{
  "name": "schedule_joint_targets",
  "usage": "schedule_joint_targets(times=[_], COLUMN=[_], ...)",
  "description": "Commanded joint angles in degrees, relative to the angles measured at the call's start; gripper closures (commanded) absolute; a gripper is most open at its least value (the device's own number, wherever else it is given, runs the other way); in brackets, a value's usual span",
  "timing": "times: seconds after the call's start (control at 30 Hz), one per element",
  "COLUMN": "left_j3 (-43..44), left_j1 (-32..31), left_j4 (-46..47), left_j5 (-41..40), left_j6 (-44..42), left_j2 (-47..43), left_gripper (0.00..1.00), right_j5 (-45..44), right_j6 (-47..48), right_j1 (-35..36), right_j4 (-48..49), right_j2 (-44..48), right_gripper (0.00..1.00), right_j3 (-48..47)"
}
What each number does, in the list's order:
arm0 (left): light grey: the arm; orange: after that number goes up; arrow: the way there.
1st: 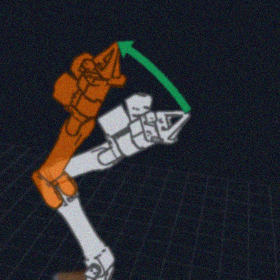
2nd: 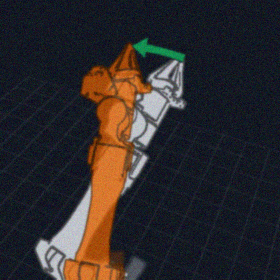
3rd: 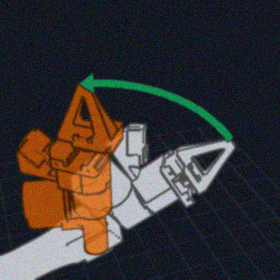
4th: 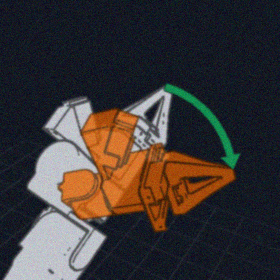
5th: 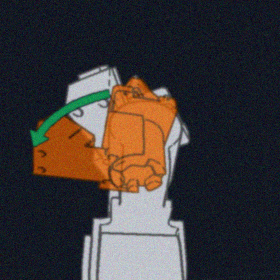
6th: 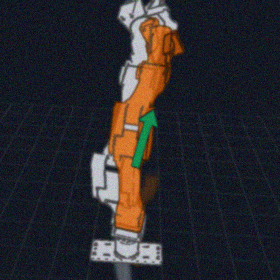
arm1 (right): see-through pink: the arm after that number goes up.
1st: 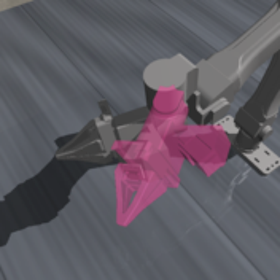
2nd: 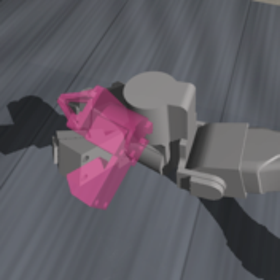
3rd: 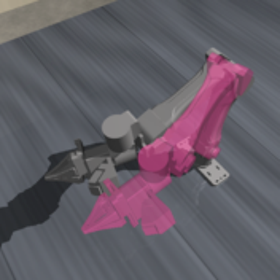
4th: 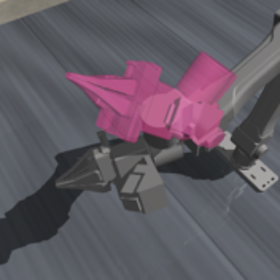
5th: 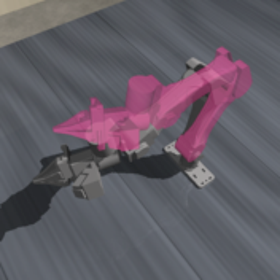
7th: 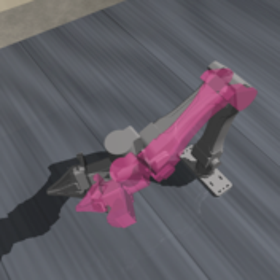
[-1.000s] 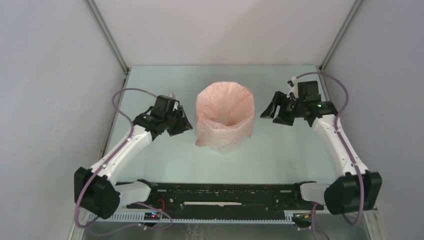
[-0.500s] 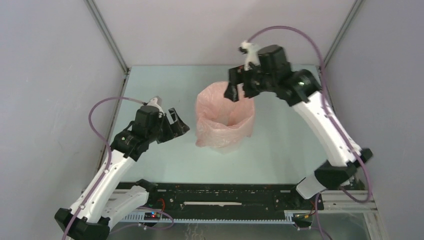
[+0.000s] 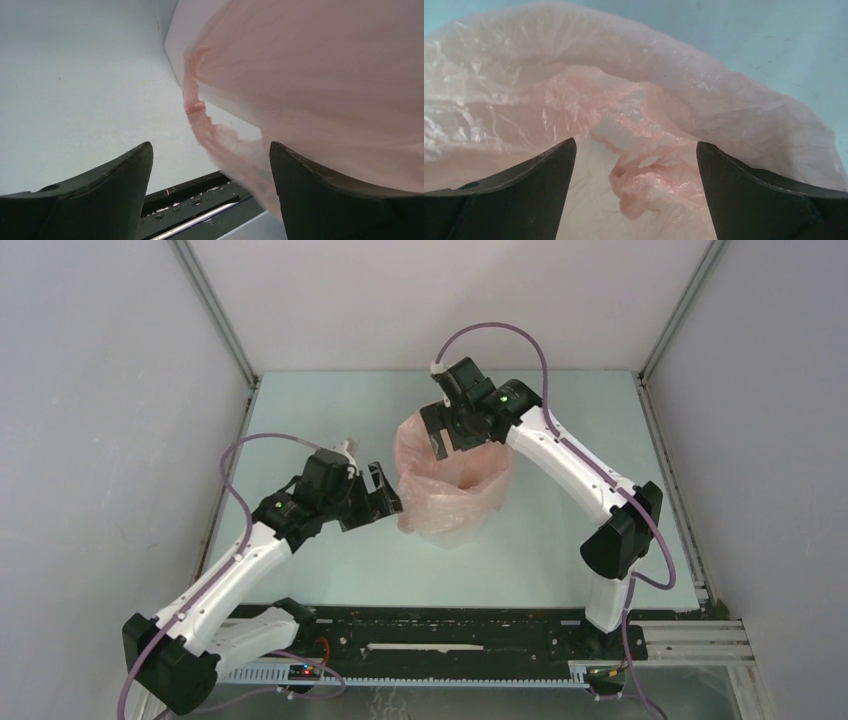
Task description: Put the trash bags into the trash bin
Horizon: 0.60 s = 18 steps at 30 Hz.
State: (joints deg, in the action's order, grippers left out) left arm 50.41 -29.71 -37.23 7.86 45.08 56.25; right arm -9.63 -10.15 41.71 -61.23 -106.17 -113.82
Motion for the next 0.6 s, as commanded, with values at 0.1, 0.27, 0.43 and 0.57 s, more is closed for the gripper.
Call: schedule_joint_targets(times=[0.1, 0.27, 0.43, 0.57], left_j3=[0.5, 1.2, 3.8, 5.8], left_j1=[-1.8, -1.8, -1.8, -1.8], left_j4=[2.7, 2.8, 3.1, 3.3], left_j5=[0.3, 0.6, 0.9, 1.9], left_j6=[0.3, -0.7, -2.2, -2.7], left_j2=[1.3, 2.8, 5.6, 7.7], left_gripper=[0.09, 0.08, 0.08, 0.08], right_j5=[-5.6, 3.4, 12.0, 12.7], right_j6=[-4.4, -6.5, -9.5, -10.0], right_j1=[2.3, 5.6, 8.0, 4.7], right_j4=[5.8, 7.6, 9.6, 10.6], right_j2=[1.4, 3.8, 3.9, 5.4], right_gripper=[0.00, 0.00, 0.00, 0.00], right_j3=[-0.6, 1.6, 3.8, 6.0])
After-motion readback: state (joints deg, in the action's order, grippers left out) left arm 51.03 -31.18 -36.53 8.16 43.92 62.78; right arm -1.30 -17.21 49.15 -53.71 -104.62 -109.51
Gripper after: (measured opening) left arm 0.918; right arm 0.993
